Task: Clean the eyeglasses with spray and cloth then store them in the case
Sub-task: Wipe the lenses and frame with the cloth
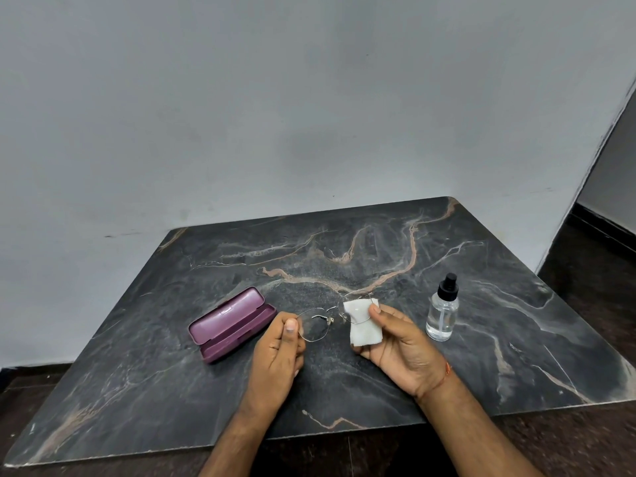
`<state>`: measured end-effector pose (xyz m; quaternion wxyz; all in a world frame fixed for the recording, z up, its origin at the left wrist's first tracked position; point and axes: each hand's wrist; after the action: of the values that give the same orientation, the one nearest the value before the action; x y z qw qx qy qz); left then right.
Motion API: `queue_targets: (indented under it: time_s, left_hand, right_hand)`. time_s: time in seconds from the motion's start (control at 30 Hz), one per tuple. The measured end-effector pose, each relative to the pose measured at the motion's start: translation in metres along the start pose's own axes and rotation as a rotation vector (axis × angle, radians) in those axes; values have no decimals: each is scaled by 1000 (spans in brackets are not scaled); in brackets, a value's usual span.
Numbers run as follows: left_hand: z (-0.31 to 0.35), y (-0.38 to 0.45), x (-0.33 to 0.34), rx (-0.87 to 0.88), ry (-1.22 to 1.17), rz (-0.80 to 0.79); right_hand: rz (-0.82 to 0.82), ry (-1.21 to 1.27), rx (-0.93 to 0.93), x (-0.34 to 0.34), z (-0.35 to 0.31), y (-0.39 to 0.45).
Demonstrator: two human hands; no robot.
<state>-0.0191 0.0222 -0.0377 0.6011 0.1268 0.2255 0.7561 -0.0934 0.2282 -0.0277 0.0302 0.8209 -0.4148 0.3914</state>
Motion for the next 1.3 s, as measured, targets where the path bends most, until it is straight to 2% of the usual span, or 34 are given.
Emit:
queue_targets:
  time_s: [0.47, 0.77, 1.1, 1.23, 1.3]
  left_hand:
    - [3, 1, 1, -10, 13, -23]
    - [0, 1, 0, -4, -1, -21]
    - [-1, 2, 0, 16, 52, 28]
    - [-6, 4, -1, 32, 102, 113]
    - [-7, 4, 0, 56, 147, 140]
  right_hand:
    - [27, 73, -32, 5, -1, -2]
    - [-63, -45, 3, 4, 0, -2]
    - [95, 121, -70, 10, -2, 1]
    - [190, 193, -167, 5, 0, 4]
    - [270, 142, -271, 2, 6, 4]
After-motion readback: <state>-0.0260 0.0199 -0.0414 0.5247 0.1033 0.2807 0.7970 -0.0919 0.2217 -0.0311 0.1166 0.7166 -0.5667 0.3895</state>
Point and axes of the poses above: each hand's wrist, its own y-axis towards the middle knuckle, its own x-axis out of the palm, z = x × y, and after that the axes turned 14 degrees about x, right-handed
